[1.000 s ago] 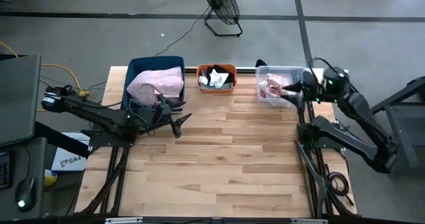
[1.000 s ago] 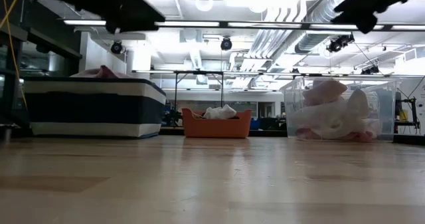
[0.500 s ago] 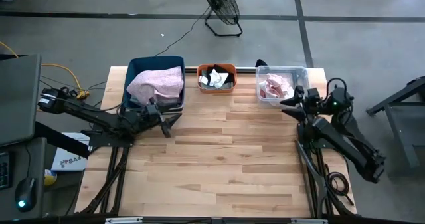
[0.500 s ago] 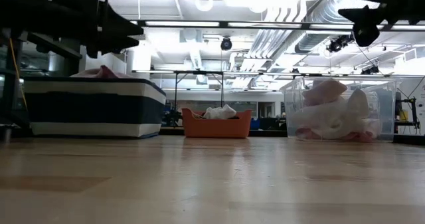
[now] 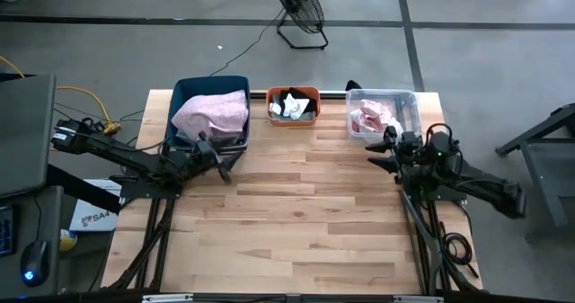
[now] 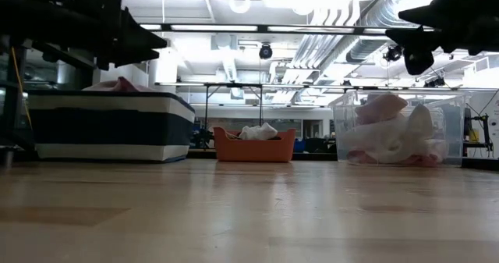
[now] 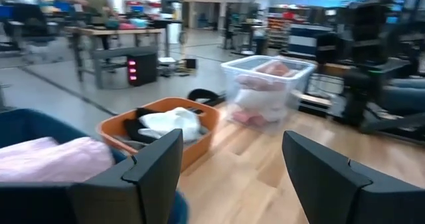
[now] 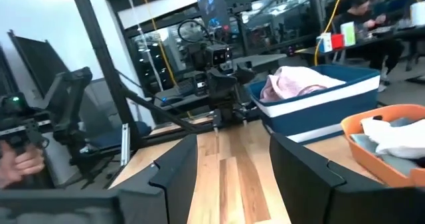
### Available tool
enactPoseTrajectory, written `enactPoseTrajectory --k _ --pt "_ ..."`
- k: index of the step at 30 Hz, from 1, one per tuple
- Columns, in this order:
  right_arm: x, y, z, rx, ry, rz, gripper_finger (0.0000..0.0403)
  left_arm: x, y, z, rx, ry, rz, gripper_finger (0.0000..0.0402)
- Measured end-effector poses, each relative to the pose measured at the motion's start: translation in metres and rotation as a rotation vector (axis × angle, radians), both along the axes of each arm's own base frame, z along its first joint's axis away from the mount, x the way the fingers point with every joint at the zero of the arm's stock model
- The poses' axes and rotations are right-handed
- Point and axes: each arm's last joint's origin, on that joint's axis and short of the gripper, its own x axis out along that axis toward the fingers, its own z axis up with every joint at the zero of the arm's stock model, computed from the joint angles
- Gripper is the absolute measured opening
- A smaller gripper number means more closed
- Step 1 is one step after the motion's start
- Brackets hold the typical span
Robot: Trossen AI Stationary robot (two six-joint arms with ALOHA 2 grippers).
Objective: Pick & Place Cloths
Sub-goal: Return to Home Position
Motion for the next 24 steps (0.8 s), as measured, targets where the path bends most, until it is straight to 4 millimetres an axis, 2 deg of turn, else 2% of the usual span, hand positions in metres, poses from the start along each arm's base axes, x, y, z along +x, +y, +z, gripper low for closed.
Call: enactPoseTrajectory --k 6,15,24 --pt "0.004 0.008 -0.005 -0.004 0.009 -0.007 0.018 -0.001 0.001 0.0 -0.004 0.001 0.044 0.0252" --pt "0.01 0.012 -0.025 0.02 0.063 -0.027 0.018 -0.001 0.001 0.0 -0.005 0.001 0.051 0.0252" --pt "0.01 0.012 -0.027 0.03 0.08 -0.079 0.018 -0.002 0.003 -0.002 -0.031 0.003 0.112 0.0252"
